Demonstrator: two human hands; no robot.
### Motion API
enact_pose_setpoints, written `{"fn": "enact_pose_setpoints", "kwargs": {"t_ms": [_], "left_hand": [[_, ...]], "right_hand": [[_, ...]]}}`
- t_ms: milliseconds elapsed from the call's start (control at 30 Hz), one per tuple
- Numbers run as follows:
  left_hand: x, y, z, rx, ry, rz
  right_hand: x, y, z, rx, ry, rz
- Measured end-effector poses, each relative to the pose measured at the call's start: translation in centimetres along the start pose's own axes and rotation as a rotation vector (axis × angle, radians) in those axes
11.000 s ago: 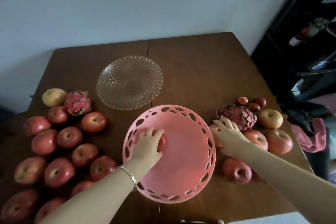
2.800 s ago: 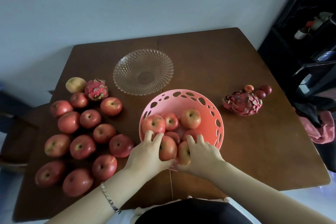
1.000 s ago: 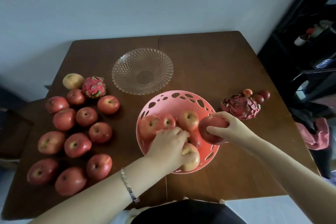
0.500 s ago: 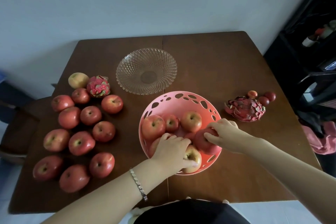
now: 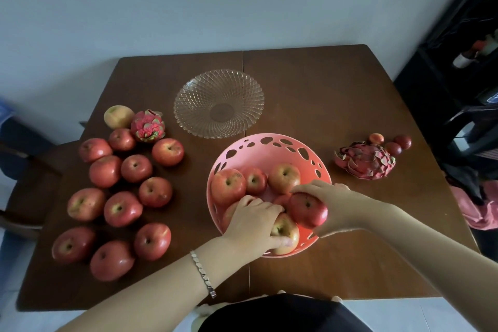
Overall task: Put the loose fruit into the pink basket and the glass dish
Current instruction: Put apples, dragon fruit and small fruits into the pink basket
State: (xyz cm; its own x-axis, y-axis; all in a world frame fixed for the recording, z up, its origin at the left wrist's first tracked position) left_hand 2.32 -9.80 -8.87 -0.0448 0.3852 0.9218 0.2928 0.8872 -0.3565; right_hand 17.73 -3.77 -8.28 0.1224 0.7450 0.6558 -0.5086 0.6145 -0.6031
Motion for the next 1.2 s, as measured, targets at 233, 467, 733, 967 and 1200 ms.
{"fn": "enact_pose_setpoints", "kwargs": {"t_ms": [233,467,733,967,1200], "left_hand": [[-0.3,0.1,0.1,0.008,-0.018,0.003],[-0.4,0.2,0.1,-0.007,-0.002,-0.013],[1.3,-3.8,6.3,0.238,-0.332,-0.747],[-5.9,-9.1,15.6,0.941,-0.04,0.183],[-2.9,-8.7,14.6,0.866,-0.087,0.032]], "right_hand": [[1.2,2.1,-0.1,0.101,-0.067,-0.249],[1.4,2.7,-0.8,0.126,-0.166,-0.168],[1.7,2.6,0.2,0.087,-0.289,-0.101],[1.3,2.6,0.8,0.061,-0.259,-0.168],[1.5,2.8,0.2,0.052,-0.178,-0.293]]}}
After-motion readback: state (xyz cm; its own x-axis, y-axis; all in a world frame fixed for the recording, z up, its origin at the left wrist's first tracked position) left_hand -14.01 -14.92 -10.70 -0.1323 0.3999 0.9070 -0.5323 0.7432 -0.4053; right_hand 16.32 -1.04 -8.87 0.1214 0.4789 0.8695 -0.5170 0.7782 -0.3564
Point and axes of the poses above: each hand's wrist, its own y-axis towards the middle knuckle, its own x-axis out of the back of the hand, z = x × y, the point moved 4 cm from there along y, towards the middle knuckle, and after that the axes turned 7 degrees about y, right-handed, at the moved point
